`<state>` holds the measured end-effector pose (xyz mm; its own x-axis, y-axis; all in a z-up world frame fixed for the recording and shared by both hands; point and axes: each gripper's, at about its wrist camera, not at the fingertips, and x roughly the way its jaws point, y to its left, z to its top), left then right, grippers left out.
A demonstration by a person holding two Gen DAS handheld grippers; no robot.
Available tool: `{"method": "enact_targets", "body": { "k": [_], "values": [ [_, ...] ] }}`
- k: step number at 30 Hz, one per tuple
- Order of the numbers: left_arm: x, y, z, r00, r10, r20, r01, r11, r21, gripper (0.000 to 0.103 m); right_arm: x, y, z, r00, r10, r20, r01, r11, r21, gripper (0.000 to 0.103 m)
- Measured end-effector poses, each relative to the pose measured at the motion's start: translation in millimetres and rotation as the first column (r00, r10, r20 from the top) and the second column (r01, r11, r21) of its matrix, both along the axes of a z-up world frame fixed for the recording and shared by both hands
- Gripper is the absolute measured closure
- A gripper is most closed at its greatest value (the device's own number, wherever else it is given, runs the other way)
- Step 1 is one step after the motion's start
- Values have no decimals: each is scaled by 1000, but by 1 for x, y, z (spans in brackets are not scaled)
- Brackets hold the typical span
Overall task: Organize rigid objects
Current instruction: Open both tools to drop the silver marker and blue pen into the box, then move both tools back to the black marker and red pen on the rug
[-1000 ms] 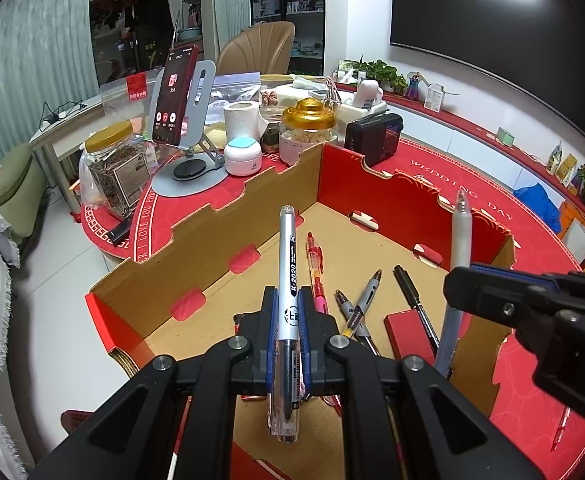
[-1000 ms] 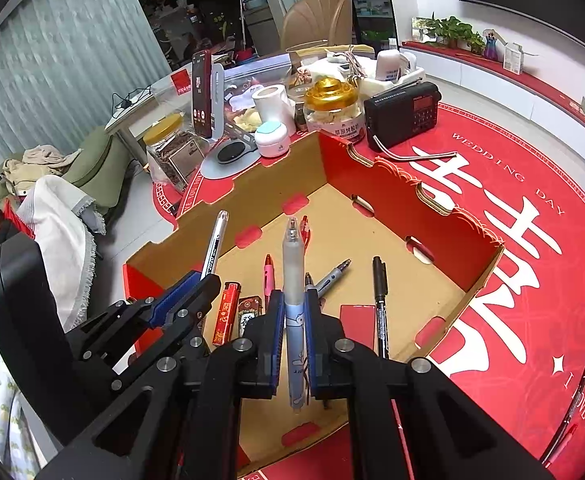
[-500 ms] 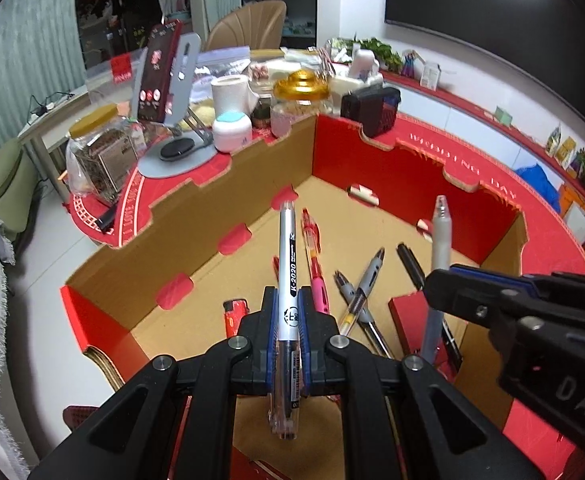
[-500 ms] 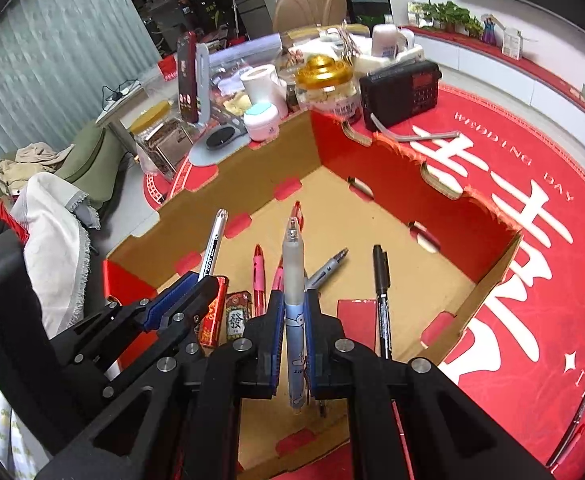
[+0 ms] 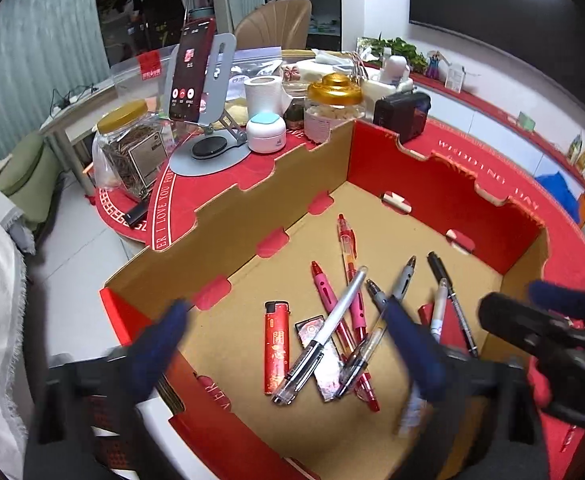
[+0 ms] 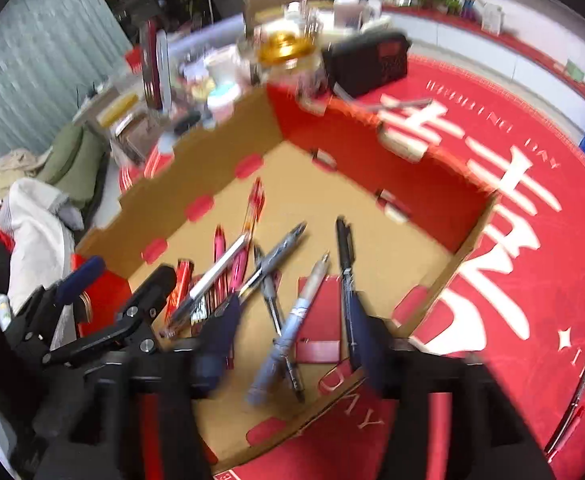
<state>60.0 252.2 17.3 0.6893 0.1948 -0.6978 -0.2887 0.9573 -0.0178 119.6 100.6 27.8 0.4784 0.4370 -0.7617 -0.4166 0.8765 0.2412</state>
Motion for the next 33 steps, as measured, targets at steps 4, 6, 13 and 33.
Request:
{"method": "enact_targets", "body": {
  "k": [4, 6, 13, 33],
  "values": [
    [-9, -5, 10, 998, -2, 55, 2, 1000, 10, 0, -16, -7, 23, 997, 11, 76, -13, 999, 35, 3],
    [-15, -11, 16, 997, -14, 73, 13, 1000, 17, 0, -26, -12, 31, 996, 24, 91, -27, 999, 27, 3],
    [-42, -53, 21, 990, -133, 55, 134, 991, -18, 0, -57, -76, 20, 999, -51, -2, 51, 996, 75, 3],
    [-45, -290, -33, 838, -531, -126, 537, 844, 14, 0, -142, -310, -70, 834, -509, -212, 527, 850, 29, 3]
  ]
}}
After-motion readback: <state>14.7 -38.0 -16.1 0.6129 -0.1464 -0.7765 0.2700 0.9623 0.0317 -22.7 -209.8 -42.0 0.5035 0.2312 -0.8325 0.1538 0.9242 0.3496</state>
